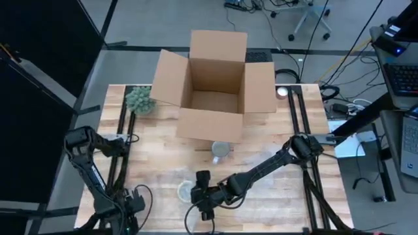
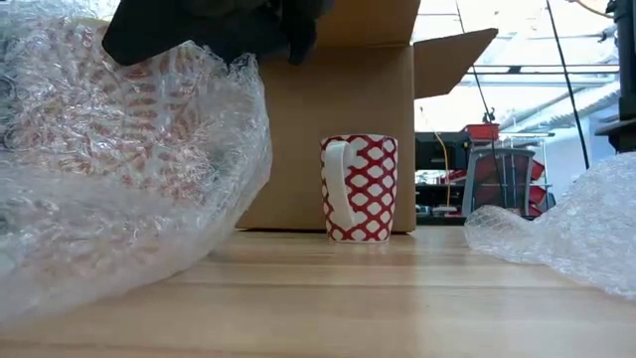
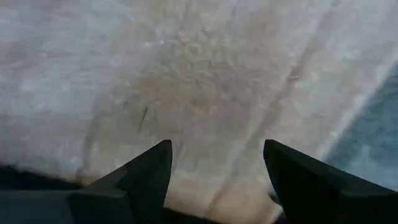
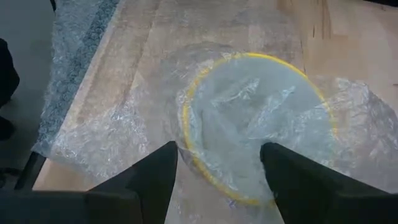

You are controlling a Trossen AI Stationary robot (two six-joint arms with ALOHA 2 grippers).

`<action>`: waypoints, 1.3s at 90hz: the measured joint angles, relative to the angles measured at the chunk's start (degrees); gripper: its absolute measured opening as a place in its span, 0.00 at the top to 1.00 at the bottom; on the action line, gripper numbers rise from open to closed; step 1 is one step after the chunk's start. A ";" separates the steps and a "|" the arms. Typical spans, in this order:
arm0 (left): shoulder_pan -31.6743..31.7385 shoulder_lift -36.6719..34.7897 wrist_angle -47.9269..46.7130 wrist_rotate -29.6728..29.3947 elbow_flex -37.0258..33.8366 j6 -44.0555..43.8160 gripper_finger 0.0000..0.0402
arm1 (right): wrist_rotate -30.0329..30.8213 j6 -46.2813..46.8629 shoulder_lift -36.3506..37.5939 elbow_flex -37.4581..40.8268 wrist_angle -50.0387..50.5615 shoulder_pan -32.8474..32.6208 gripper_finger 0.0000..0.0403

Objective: Wrap mug
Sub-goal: Wrap the orange mug with bubble wrap

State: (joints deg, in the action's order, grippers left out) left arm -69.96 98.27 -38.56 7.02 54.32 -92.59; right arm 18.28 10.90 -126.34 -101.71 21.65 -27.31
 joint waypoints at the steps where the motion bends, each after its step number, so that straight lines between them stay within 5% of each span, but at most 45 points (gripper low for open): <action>1: 0.02 0.10 0.37 0.26 -0.16 0.25 0.45 | 0.02 0.00 0.00 0.00 0.01 0.00 0.46; 33: 3.41 0.39 -4.27 -1.19 1.86 3.21 0.97 | 1.58 0.09 0.00 0.00 1.01 0.09 0.46; 55: 4.88 -2.69 -19.12 -20.35 12.99 5.01 1.00 | 1.47 0.02 0.00 0.02 0.69 -0.15 0.46; 77: 9.29 -3.86 -17.36 -42.06 19.09 17.56 1.00 | 1.31 -0.39 -0.02 0.02 -0.51 -0.04 0.46; 106: 20.71 -2.51 -1.15 -45.14 19.07 43.83 1.00 | 1.31 -0.09 -0.02 0.02 -0.57 -0.07 0.46; 117: 24.09 -1.24 2.00 -43.38 19.07 47.37 1.00 | 1.34 -0.02 -0.02 0.02 -0.59 -0.07 0.46</action>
State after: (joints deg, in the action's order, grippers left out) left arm -45.87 97.03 -36.56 -36.36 73.38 -45.23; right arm 19.62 10.88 -126.37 -101.69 21.06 -27.38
